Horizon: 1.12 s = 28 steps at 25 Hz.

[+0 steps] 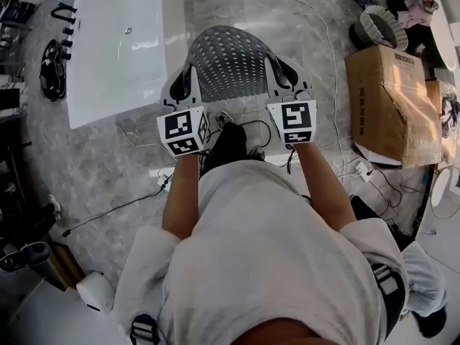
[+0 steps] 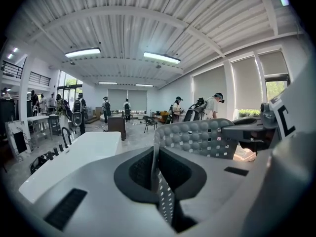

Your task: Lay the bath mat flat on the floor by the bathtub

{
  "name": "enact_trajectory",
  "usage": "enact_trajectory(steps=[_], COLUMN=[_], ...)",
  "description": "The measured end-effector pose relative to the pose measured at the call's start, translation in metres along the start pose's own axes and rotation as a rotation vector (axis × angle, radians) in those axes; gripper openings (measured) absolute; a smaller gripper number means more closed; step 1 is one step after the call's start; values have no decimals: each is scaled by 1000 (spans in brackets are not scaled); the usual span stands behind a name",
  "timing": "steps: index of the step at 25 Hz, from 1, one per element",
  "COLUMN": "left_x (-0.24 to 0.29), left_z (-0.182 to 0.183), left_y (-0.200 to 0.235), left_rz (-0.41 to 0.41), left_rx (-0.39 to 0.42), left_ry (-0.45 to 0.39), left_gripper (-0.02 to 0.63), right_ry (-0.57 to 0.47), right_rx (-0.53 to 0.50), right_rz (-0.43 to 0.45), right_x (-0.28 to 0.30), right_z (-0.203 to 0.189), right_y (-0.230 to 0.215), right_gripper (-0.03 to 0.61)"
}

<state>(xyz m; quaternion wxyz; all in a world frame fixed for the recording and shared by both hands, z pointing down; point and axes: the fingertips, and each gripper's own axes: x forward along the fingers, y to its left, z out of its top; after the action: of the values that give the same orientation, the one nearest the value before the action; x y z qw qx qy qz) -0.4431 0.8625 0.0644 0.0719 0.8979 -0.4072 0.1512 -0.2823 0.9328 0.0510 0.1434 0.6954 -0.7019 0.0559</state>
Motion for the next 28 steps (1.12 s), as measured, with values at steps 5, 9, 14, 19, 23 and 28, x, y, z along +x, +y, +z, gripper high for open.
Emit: enact_trajectory(steps=[5, 9, 14, 19, 23, 28], left_x=[43, 68, 98, 123, 144, 183], left_z=[4, 9, 25, 43, 50, 54], left_y=[37, 65, 84, 100, 105, 115], left_rz=[-18, -28, -66, -81, -83, -78], left_rx=[-17, -29, -8, 4, 9, 14], left_ry=[16, 21, 10, -7, -9, 8], left_gripper=[20, 19, 19, 19, 19, 19], right_ry=[19, 25, 25, 11, 10, 18], right_rx=[-19, -29, -22, -26, -24, -15], right_rz=[21, 36, 7, -11, -20, -9], right_x=[58, 95, 131, 156, 171, 208], right_z=[8, 18, 31, 45, 49, 46], right_y=[3, 6, -4, -14, -27, -46], right_gripper=[21, 21, 21, 21, 21, 21])
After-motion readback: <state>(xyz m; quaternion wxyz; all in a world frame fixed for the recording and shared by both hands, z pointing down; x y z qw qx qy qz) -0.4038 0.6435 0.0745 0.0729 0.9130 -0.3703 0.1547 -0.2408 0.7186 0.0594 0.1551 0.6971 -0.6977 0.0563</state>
